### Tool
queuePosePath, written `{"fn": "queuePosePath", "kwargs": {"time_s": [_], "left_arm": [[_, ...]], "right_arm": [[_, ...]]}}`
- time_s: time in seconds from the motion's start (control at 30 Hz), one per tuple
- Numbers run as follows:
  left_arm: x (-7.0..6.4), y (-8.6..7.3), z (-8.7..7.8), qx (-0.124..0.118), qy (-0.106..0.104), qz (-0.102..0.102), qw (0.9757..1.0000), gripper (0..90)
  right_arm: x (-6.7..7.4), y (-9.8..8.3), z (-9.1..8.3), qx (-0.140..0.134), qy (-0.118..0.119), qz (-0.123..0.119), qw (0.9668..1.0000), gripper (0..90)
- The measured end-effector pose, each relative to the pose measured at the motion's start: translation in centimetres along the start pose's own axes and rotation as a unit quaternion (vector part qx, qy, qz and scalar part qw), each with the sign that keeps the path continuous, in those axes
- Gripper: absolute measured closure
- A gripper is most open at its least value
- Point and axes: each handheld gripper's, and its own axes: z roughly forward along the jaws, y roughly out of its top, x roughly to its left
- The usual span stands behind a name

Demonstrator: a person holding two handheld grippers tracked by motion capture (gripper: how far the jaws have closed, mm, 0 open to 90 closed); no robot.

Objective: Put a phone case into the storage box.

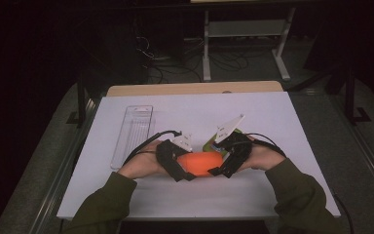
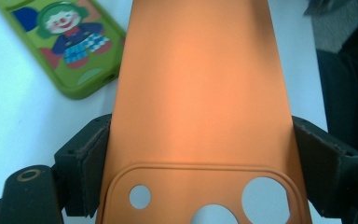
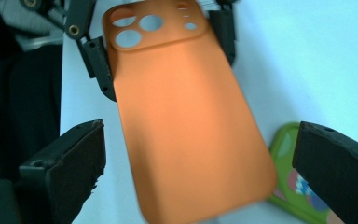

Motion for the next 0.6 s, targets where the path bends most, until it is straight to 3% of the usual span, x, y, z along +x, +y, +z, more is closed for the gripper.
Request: {"fn": "queuePosePath", "kwargs": {"time_s": [0.03,0.07,0.1,0.17,0.2,0.23,0.27,0.3,0.4,0.5,0.6], "left_arm": [[0.1,-0.1,0.1,0.002,0.009,-0.017,0.9998,15.4],[0.1,-0.1,0.1,0.002,0.009,-0.017,0.9998,15.4],[0.2,0.0,0.1,0.004,0.017,-0.017,0.9997,15.4],[0.2,-0.1,0.1,-0.002,0.026,-0.035,0.9990,15.4],[0.3,-0.1,0.1,-0.004,0.028,-0.044,0.9986,15.4],[0.4,-0.1,0.1,-0.005,0.032,-0.057,0.9979,15.4],[0.5,-0.2,0.0,-0.005,0.040,-0.068,0.9969,15.4],[0.6,-0.2,0.0,-0.008,0.044,-0.075,0.9962,15.4],[0.8,-0.4,-0.1,-0.005,0.059,-0.091,0.9941,15.4],[0.9,-0.6,-0.2,-0.006,0.071,-0.104,0.9920,15.4],[1.1,-0.6,-0.3,-0.006,0.090,-0.118,0.9889,15.4]], "right_arm": [[-0.2,-0.3,-0.1,-0.012,-0.013,-0.001,0.9998,2.0],[-0.2,-0.3,-0.1,-0.012,-0.013,-0.001,0.9998,2.0],[-0.2,-0.6,-0.2,-0.017,-0.020,0.015,0.9995,2.0],[-0.4,-1.3,-0.4,-0.029,-0.034,0.038,0.9983,2.0],[-0.2,-1.9,-0.7,-0.033,-0.044,0.076,0.9956,2.0],[-0.2,-1.9,-0.7,-0.033,-0.044,0.076,0.9956,2.0],[-0.1,-2.5,-0.9,-0.043,-0.053,0.100,0.9927,2.0],[-0.1,-2.5,-0.9,-0.043,-0.053,0.100,0.9927,2.0],[0.0,-3.5,-1.2,-0.060,-0.077,0.128,0.9870,1.4],[0.0,-3.8,-1.2,-0.065,-0.094,0.135,0.9842,1.4],[0.1,-4.2,-1.0,-0.082,-0.116,0.159,0.9769,1.4]]}}
